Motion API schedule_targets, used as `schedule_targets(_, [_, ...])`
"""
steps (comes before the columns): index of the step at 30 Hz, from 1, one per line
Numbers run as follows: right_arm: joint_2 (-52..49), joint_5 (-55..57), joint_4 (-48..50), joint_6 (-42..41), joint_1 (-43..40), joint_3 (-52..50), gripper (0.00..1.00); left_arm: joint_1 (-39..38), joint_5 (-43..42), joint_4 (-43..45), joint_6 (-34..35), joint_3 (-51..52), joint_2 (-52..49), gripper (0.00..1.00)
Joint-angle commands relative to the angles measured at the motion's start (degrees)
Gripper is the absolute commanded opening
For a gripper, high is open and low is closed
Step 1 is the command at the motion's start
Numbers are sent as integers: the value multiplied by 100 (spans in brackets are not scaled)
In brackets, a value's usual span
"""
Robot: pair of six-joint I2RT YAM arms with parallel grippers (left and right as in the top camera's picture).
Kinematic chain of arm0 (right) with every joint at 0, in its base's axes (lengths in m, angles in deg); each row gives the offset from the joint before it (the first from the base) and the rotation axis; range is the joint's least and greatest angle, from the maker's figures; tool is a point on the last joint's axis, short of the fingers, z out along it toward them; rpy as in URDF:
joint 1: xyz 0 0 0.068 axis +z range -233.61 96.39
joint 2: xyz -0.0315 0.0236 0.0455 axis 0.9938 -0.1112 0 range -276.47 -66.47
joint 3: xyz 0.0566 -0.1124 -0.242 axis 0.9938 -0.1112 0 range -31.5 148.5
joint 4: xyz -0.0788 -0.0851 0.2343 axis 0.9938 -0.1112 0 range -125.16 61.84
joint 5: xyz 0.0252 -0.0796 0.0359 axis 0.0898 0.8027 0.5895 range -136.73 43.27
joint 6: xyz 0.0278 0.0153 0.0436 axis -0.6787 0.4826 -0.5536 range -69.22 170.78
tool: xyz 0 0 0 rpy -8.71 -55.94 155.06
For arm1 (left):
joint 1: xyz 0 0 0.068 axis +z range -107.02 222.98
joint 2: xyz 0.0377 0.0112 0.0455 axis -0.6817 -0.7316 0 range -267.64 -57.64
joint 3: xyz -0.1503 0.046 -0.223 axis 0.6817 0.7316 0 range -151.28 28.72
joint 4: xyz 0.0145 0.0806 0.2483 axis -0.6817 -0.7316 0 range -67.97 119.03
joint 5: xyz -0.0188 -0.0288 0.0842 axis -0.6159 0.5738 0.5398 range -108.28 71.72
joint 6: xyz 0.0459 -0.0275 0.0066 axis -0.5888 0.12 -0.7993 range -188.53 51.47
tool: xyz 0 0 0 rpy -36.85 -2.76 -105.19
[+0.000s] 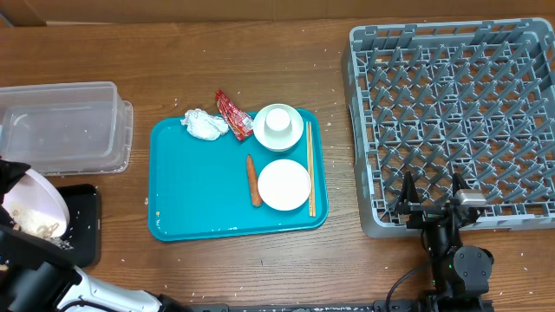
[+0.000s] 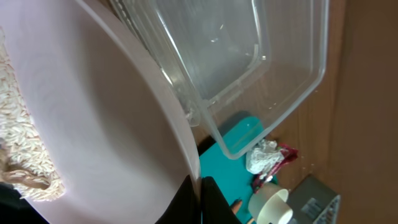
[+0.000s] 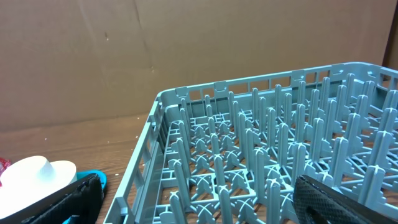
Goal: Sort waste into correct bins and load items into the dishwasher
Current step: 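Tilt the plate to dump rice and shells onto the black tray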
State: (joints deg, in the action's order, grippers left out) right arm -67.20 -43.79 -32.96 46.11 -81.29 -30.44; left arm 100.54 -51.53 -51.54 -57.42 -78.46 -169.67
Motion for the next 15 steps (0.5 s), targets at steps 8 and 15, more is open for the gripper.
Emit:
schedule_targets(8, [57,0,17,20,-11,-59,100,105,-101,26,-50,33,-111,4])
schedule_targets(15, [57,0,17,20,-11,-59,100,181,-826,42,-472,105,-111,4])
